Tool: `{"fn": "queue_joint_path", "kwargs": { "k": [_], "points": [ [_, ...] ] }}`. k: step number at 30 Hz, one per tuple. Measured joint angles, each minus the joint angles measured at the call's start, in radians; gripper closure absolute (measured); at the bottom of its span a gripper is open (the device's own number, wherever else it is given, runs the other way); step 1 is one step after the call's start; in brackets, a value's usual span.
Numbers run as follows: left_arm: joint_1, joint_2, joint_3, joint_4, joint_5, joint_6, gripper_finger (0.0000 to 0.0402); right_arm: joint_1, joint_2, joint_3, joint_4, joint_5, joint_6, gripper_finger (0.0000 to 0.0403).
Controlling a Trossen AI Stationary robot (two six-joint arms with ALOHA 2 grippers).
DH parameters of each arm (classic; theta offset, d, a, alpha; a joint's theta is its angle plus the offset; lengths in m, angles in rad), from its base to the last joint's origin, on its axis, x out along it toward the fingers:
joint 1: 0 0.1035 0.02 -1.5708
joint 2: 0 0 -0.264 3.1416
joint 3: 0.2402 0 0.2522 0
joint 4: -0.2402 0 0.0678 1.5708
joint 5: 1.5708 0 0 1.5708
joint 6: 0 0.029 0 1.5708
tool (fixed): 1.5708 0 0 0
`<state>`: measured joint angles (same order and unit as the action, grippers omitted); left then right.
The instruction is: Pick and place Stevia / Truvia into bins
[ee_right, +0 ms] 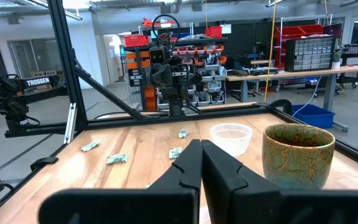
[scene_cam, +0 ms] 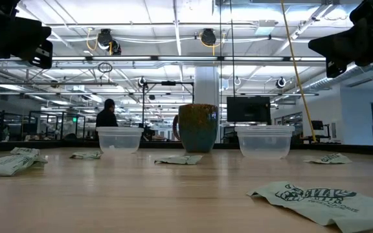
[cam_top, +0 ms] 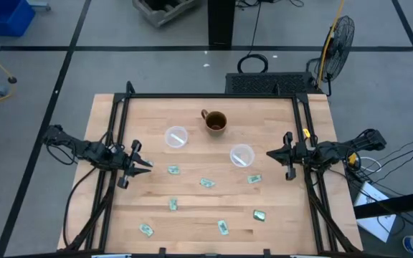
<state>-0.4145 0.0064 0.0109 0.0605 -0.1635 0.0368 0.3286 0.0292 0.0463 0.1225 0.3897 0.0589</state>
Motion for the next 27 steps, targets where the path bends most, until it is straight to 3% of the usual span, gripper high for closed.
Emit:
{"fn": "queue_joint_path", "kwargs": {
  "k": [9, 15, 27],
  "points": [
    [0.000, 0.000, 0.000, 0.000, 0.000, 0.003, 0.0323, 0.000, 0.000, 0.000, 0.000, 0.000, 0.000, 0.0403],
    [0.000, 0.000, 0.000, 0.000, -0.023, 0.100, 0.0323, 0.000, 0.000, 0.000, 0.001, 0.000, 0.000, 0.0403],
    [0.000, 0.000, 0.000, 0.003, -0.029, 0.086, 0.0323, 0.000, 0.000, 0.000, 0.001, 0.000, 0.000, 0.0403]
  ]
}}
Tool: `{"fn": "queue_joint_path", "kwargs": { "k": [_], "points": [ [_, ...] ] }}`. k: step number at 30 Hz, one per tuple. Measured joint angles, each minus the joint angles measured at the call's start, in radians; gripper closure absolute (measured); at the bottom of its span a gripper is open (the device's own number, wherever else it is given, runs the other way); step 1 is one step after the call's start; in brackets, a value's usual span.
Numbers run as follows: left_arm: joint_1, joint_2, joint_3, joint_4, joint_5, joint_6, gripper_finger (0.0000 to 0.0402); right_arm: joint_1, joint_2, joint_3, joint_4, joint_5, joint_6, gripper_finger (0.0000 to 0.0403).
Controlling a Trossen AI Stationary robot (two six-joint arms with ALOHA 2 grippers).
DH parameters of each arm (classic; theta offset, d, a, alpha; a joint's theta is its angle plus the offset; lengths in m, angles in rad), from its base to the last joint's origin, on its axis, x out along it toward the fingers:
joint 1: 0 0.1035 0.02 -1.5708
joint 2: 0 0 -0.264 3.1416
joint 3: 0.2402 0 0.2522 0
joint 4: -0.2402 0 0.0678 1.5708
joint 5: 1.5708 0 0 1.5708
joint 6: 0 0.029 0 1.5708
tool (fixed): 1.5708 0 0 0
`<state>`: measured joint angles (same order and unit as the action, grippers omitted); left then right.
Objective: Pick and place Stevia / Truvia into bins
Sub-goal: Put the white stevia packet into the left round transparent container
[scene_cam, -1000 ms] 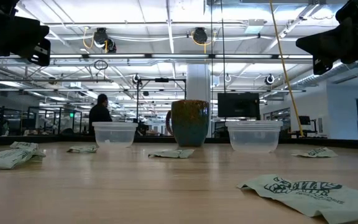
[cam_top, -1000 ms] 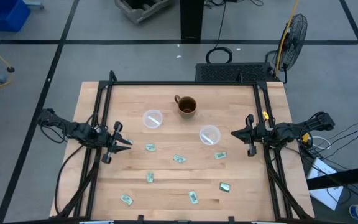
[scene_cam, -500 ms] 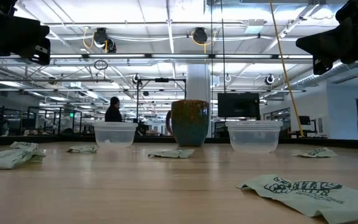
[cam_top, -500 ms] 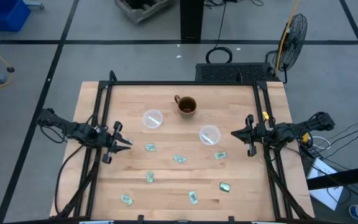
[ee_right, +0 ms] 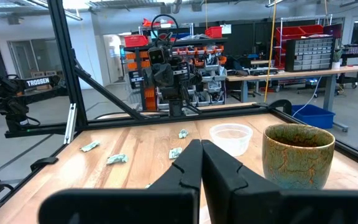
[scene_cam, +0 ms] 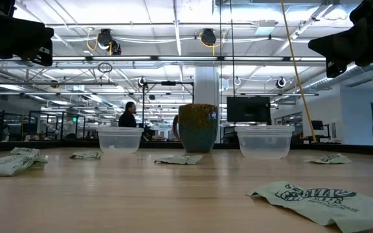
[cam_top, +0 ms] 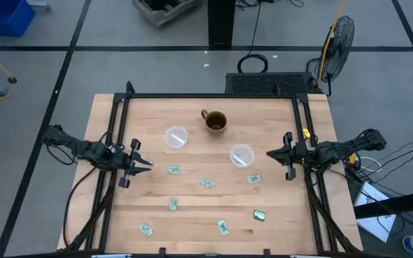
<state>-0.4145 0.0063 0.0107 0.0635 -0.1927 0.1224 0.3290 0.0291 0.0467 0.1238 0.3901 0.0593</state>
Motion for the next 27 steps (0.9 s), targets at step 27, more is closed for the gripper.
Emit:
{"fn": "queue_joint_path", "kwargs": {
  "k": [27],
  "points": [
    [0.000, 0.000, 0.000, 0.226, -0.001, -0.086, 0.0323, 0.000, 0.000, 0.000, -0.001, -0.001, -0.077, 0.0403]
  ]
}}
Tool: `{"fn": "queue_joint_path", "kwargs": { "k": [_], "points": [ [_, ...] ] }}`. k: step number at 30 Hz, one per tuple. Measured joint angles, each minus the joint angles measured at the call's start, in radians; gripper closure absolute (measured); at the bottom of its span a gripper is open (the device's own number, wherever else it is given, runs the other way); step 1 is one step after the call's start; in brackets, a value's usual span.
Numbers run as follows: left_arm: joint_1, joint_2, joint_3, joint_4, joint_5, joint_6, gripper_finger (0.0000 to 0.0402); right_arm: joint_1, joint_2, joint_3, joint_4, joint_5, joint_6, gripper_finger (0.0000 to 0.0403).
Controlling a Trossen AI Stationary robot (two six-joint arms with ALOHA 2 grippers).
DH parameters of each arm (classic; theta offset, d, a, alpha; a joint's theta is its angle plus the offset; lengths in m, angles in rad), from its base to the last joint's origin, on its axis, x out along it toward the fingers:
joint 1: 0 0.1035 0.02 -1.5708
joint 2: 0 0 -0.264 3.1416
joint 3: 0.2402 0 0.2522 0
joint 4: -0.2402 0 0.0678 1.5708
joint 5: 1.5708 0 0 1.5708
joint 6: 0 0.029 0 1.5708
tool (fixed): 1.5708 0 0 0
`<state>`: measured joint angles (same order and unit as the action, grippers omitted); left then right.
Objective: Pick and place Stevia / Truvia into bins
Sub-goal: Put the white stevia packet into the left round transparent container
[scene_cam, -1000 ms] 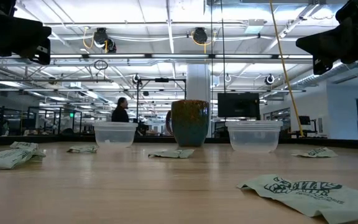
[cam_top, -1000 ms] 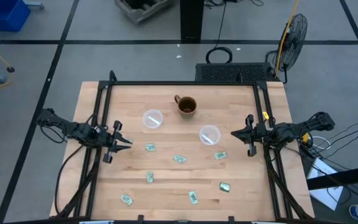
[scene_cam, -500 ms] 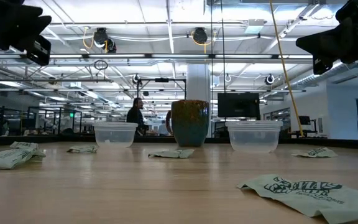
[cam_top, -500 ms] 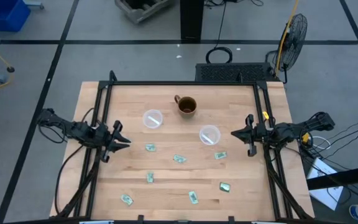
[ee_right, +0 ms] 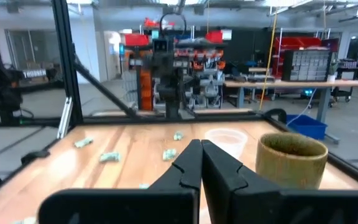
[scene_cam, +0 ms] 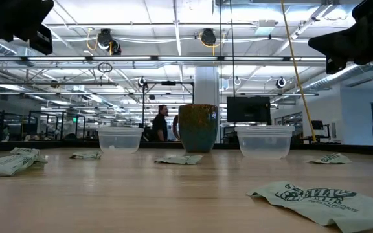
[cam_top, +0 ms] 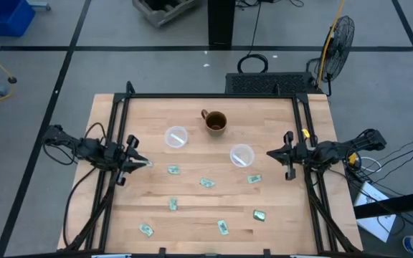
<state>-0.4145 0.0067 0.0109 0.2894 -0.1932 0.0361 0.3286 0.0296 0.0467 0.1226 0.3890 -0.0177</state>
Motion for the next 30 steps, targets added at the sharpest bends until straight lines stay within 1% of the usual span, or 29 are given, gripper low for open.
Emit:
{"fn": "queue_joint_path", "kwargs": {
  "k": [2, 5, 8, 11, 14, 18, 21, 23, 26, 30],
  "points": [
    [0.000, 0.000, 0.000, 0.013, 0.000, -0.011, 0.0323, 0.000, 0.002, 0.000, -0.037, -0.009, 0.004, 0.0403],
    [0.000, 0.000, 0.000, 0.012, 0.000, -0.019, 0.0323, 0.000, 0.013, 0.000, -0.084, -0.053, 0.009, 0.0403],
    [0.000, 0.000, 0.000, 0.003, -0.001, 0.012, 0.0323, 0.001, 0.039, 0.000, -0.057, -0.060, -0.013, 0.0397],
    [0.000, 0.000, 0.000, 0.004, -0.035, 0.055, 0.0323, 0.000, 0.069, 0.000, -0.002, -0.054, -0.079, 0.0377],
    [0.000, 0.000, 0.000, 0.004, -0.122, 0.068, 0.0323, -0.002, 0.103, 0.000, 0.018, -0.031, -0.096, 0.0346],
    [0.000, 0.000, 0.000, 0.006, -0.252, 0.078, 0.0323, -0.002, 0.167, 0.000, -0.036, 0.054, -0.066, 0.0306],
    [0.000, 0.000, 0.000, 0.008, -0.357, 0.101, 0.0323, -0.002, 0.215, 0.000, -0.057, 0.051, -0.017, 0.0285],
    [0.000, 0.000, 0.000, 0.004, -0.437, 0.075, 0.0323, -0.002, 0.241, 0.000, -0.048, 0.053, 0.021, 0.0279],
    [0.000, 0.000, 0.000, 0.007, -0.520, 0.007, 0.0323, -0.002, 0.274, 0.000, -0.017, 0.055, 0.028, 0.0279],
    [0.000, 0.001, 0.062, -0.046, -0.554, 0.015, 0.0323, -0.002, 0.302, 0.000, 0.065, 0.058, -0.007, 0.0283]
  ]
}}
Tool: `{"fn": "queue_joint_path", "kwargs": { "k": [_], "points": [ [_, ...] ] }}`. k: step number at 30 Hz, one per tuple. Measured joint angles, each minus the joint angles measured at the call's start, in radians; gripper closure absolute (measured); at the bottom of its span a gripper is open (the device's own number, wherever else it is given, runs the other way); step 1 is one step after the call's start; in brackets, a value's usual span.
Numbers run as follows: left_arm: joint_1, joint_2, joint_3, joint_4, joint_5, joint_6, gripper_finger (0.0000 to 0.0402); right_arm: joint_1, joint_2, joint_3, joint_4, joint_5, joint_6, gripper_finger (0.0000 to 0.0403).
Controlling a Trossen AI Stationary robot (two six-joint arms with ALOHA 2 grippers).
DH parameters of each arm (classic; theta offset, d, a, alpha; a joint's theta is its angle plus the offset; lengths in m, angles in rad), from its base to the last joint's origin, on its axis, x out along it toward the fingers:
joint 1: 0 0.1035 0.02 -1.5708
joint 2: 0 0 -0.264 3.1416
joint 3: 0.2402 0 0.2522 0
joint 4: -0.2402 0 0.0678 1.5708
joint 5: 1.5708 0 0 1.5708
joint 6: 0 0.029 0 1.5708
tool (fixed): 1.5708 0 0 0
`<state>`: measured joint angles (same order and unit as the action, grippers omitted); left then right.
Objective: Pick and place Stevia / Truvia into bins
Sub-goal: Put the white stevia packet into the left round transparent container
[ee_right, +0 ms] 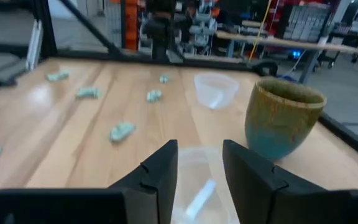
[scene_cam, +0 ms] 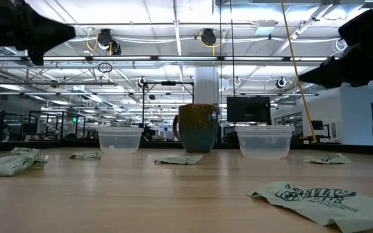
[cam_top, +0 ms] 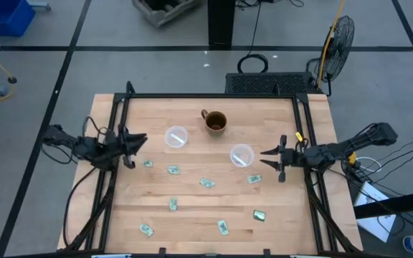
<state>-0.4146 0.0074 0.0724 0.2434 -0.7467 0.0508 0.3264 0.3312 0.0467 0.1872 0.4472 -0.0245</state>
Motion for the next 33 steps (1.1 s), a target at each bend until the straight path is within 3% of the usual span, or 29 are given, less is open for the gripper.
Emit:
{"fn": "queue_joint_path", "kwargs": {
  "k": [6, 10, 14, 23, 33],
  "points": [
    [0.000, 0.109, 0.243, -0.248, -0.102, -0.063, 0.0323, 0.000, 0.042, 0.006, 0.108, 0.001, 0.013, 0.0282],
    [0.000, 0.273, 0.414, -0.509, -0.127, -0.190, 0.0323, -0.013, 0.105, 0.031, 0.101, 0.004, 0.015, 0.0282],
    [0.000, 0.455, 0.509, -0.659, -0.100, -0.341, 0.0323, -0.059, 0.213, 0.101, 0.112, 0.002, 0.014, 0.0282],
    [0.006, 0.812, 0.519, -0.875, 0.132, -0.687, 0.0323, -0.096, 0.475, 0.195, 0.166, -0.034, 0.007, 0.0282],
    [0.109, 0.999, 0.519, -1.203, 0.432, -1.153, 0.0323, -0.096, 0.534, 0.195, 0.193, -0.059, 0.004, 0.0282]
  ]
}}
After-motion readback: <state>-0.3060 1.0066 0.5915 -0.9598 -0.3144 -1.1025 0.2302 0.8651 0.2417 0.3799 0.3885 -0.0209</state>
